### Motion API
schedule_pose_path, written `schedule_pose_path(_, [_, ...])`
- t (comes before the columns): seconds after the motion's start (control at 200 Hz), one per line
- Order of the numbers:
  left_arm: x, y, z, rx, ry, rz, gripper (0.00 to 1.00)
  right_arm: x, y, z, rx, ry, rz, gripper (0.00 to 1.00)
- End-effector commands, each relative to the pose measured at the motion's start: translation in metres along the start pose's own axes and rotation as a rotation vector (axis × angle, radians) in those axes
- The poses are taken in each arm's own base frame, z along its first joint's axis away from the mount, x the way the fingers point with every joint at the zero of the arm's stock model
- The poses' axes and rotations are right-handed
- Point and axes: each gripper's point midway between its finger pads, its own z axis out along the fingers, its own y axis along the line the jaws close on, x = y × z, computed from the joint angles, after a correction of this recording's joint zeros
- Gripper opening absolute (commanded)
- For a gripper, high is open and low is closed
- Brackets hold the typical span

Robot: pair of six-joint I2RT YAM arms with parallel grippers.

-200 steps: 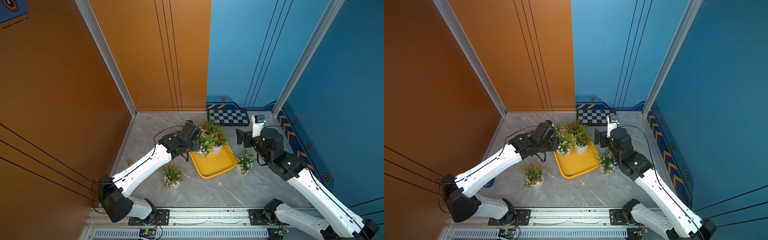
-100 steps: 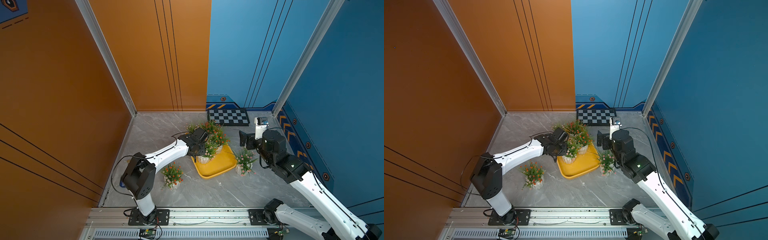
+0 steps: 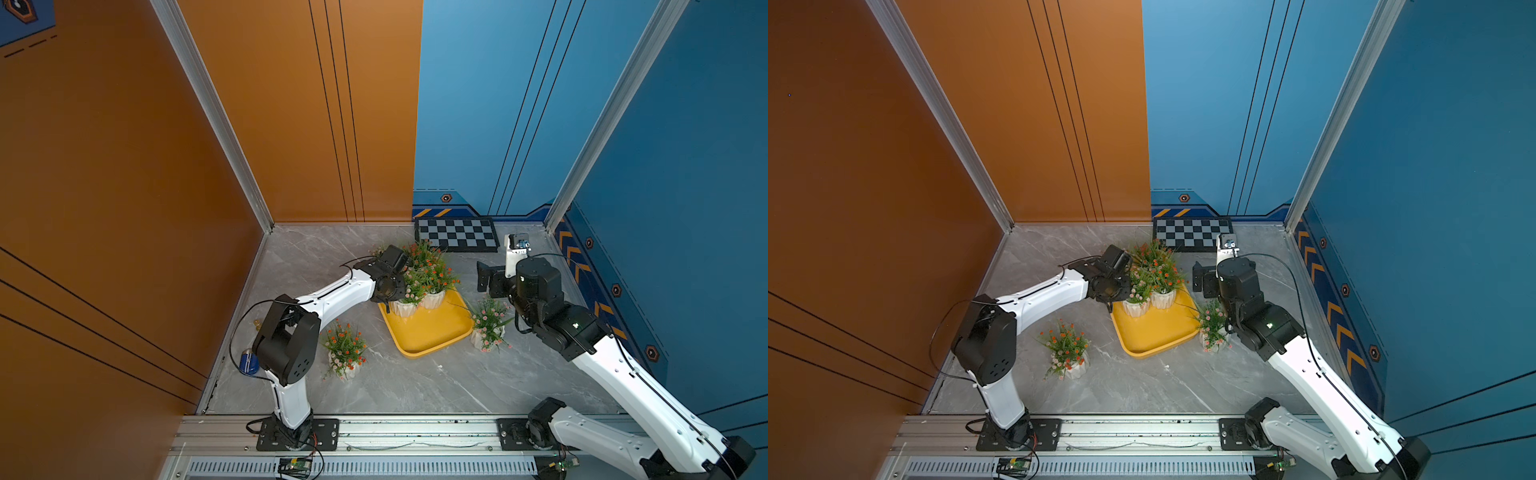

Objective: Put the potted gypsophila into the storage box
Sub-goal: Place the baby's breath potted plant at the storage box.

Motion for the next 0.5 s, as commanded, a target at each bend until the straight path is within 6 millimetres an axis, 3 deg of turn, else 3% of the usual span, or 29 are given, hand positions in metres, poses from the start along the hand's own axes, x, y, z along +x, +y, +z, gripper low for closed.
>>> schedule_pose_path(0.0, [-0.027,-0.006,-0.008,0.035,-0.083,-0.012,0.00,-0.006,-0.004,-0.004,0.015,-0.002,0.017,1.00])
schedule_pose_path(0.135, [-0.029,-0.010,-0.023,0.064,-0.103,-0.010,0.31,-0.006,-0.003,-0.006,0.009,-0.003,0.021,1.00])
schedule_pose_path(0.235, [-0.031,-0.010,-0.049,0.079,-0.153,-0.002,0.43,-0.005,-0.001,-0.006,0.005,0.000,0.021,1.00])
schedule_pose_path(0.365, [-0.032,0.003,-0.092,0.093,-0.242,-0.010,0.48,-0.008,0.005,-0.007,-0.013,-0.003,0.016,1.00])
schedule_pose_path(0.495, [-0.023,0.047,-0.136,0.012,-0.318,-0.040,0.50,-0.011,0.020,-0.005,-0.056,-0.008,-0.003,1.00])
